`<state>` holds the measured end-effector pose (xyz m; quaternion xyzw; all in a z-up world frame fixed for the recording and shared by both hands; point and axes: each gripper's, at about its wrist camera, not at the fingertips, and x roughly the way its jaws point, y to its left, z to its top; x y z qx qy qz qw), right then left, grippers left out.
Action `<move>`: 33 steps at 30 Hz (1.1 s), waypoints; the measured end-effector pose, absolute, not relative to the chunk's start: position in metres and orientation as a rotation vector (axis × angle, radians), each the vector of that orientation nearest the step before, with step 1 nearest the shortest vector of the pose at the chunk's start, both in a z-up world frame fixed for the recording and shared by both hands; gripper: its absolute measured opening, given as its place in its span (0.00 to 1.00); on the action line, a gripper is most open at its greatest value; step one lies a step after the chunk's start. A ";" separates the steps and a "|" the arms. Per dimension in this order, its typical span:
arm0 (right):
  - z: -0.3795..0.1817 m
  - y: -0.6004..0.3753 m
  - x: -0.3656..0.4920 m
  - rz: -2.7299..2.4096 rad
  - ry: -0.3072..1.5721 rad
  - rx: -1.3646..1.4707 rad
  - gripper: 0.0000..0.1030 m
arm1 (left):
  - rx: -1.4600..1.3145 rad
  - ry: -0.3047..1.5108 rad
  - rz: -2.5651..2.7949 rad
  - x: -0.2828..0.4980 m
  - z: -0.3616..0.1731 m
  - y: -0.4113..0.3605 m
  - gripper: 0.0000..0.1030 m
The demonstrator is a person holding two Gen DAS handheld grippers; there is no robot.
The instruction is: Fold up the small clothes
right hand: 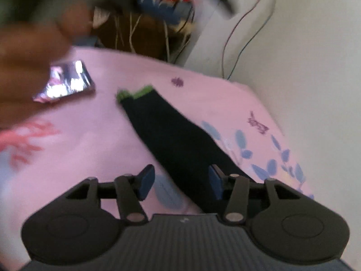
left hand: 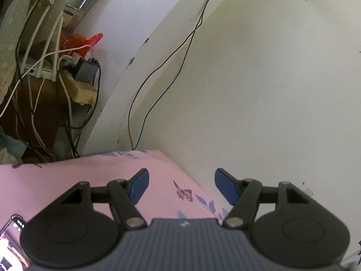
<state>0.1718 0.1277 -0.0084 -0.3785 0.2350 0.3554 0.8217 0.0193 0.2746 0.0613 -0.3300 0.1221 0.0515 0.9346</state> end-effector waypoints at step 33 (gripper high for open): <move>0.003 -0.377 0.064 -0.153 0.379 0.520 0.52 | -0.158 0.692 -0.388 0.133 0.021 0.023 0.65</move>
